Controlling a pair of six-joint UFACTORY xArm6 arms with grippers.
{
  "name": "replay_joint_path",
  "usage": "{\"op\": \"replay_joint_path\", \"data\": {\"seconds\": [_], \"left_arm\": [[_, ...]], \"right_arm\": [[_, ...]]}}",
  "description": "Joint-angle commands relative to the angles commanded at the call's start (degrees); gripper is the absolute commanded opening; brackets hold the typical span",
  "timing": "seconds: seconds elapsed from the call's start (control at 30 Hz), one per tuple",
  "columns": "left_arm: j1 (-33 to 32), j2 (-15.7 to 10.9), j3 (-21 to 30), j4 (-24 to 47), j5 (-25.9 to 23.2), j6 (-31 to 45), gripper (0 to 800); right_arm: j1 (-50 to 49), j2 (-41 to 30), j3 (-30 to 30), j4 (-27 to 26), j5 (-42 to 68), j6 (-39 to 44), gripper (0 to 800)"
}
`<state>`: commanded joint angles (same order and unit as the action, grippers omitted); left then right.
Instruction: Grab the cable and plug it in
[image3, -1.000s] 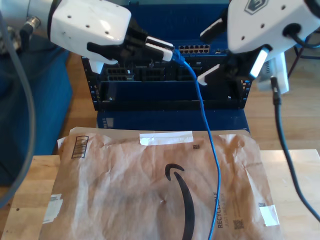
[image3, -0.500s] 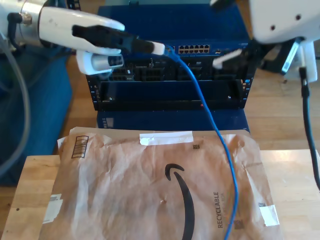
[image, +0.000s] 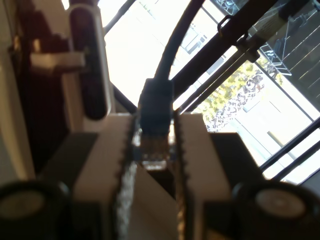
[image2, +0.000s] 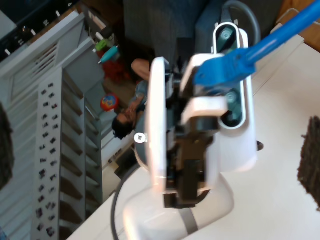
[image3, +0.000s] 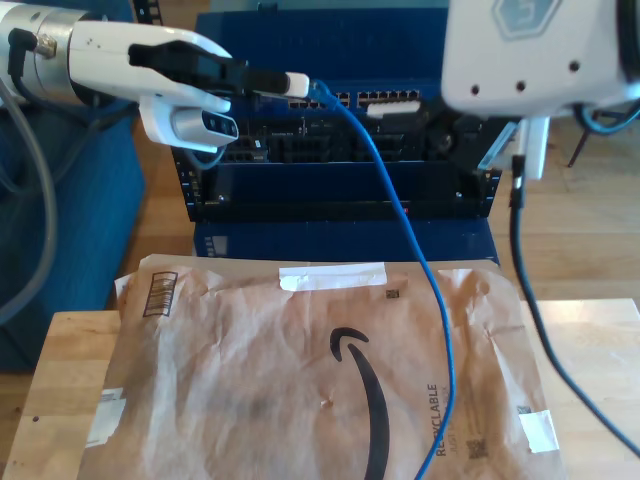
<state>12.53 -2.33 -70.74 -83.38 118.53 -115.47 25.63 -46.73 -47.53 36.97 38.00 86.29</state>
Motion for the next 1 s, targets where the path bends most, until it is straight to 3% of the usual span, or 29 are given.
{"op": "replay_joint_path", "data": {"seconds": [0.27,0.7,0.83,1.0], "left_arm": [[0.00,0.97,0.09,-1.93,2.37,-0.26,6],[-0.09,2.11,0.18,-3.34,5.89,-1.41,8],[-0.09,2.46,0.18,-4.75,6.95,-1.49,9],[0.00,2.46,0.44,-4.75,7.38,-1.49,13]], "right_arm": [[2.20,-5.27,4.57,0.18,-1.85,0.00,796],[8.88,-1.85,4.66,0.09,-8.53,-3.43,792],[8.97,-1.67,4.92,0.09,-8.88,-3.60,741],[8.97,-1.58,5.54,0.18,-11.52,-3.34,596]]}}
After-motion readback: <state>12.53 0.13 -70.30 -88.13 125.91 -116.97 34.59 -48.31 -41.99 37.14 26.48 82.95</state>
